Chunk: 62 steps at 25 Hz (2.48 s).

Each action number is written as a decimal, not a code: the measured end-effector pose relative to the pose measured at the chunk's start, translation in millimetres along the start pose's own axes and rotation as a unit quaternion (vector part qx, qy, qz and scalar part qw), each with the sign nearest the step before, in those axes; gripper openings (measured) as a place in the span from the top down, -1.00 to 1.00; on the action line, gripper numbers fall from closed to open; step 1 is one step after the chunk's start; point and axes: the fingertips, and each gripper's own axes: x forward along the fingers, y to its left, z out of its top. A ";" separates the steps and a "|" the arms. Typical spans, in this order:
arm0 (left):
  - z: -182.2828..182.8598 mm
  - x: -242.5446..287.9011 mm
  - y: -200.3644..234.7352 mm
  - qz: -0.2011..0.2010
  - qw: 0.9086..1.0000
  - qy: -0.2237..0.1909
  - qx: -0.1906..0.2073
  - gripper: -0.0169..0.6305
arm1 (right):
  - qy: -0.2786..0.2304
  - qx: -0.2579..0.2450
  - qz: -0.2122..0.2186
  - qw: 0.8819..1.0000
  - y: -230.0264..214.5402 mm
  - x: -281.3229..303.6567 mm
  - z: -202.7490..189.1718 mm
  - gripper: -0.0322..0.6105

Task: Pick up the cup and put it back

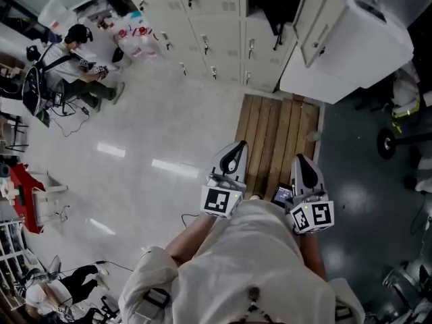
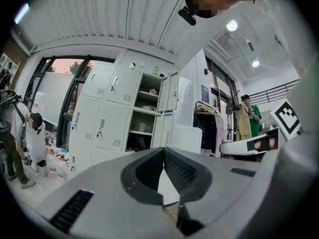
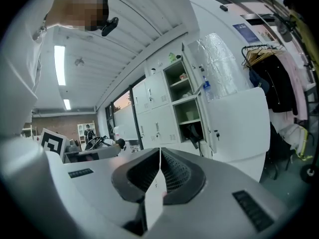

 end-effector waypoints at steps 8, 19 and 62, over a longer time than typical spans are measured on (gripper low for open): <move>24.4 71.1 75.8 -0.023 1.000 -0.009 -0.006 0.92 | -0.028 0.020 -0.032 0.999 -11.0 90.7 32.9 0.82; 5.3 116.9 128.9 0.001 1.000 0.017 -0.021 0.92 | -0.004 0.009 -0.024 1.000 -19.7 148.8 29.3 0.82; 64.0 517.7 175.4 -0.063 0.997 -0.017 0.031 0.91 | -0.012 -0.019 -0.029 0.999 -207.8 362.7 117.7 0.82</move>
